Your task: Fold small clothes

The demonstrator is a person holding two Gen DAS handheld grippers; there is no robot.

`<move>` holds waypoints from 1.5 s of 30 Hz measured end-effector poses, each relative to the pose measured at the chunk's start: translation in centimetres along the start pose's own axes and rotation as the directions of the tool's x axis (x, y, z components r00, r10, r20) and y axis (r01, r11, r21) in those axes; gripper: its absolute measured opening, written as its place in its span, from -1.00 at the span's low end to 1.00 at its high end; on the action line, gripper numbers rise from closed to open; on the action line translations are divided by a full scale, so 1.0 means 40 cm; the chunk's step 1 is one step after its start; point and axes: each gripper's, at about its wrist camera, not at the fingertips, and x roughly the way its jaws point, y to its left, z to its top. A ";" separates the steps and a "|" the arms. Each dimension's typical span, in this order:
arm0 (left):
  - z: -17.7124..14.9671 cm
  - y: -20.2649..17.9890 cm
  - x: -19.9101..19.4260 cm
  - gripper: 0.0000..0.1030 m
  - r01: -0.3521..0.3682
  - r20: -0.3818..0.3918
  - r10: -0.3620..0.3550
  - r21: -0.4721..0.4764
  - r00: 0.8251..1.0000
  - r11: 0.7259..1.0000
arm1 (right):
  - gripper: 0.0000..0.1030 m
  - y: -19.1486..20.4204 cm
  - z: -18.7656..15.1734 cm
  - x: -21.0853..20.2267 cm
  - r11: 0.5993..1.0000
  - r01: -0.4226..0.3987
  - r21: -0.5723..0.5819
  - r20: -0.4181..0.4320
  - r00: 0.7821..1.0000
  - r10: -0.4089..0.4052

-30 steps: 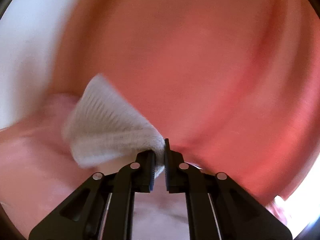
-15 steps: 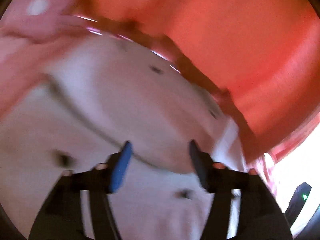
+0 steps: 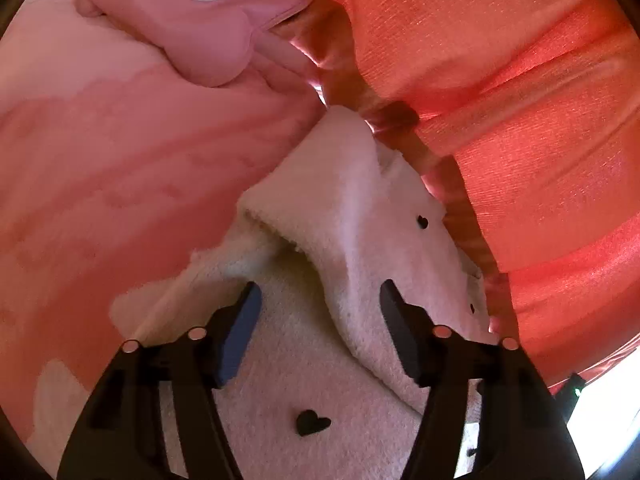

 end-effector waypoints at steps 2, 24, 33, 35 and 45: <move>0.009 0.018 -0.003 -0.10 0.005 -0.002 -0.005 -0.019 1.000 1.000 | -0.84 0.018 0.033 -0.054 0.997 -0.077 -0.006 0.059 0.995 0.077; -0.002 -0.023 0.078 -0.40 0.014 -0.076 -0.016 -0.028 0.997 1.000 | -0.83 -0.149 0.085 -0.064 0.995 -0.081 -0.055 0.199 0.976 0.090; -0.002 0.004 0.077 -0.86 -0.055 0.004 0.055 0.032 0.998 0.998 | -0.67 -0.134 0.060 -0.128 0.996 0.083 -0.018 0.302 0.950 -0.074; -0.008 -0.001 0.074 -0.86 -0.070 0.012 0.070 0.040 0.997 0.997 | -0.67 -0.012 0.067 -0.121 0.992 -0.006 -0.127 0.242 0.970 0.036; 0.001 0.022 0.076 -0.85 -0.031 -0.012 0.031 0.006 0.999 1.000 | -0.94 0.664 0.021 0.278 0.864 -0.174 -0.473 -0.117 0.984 0.134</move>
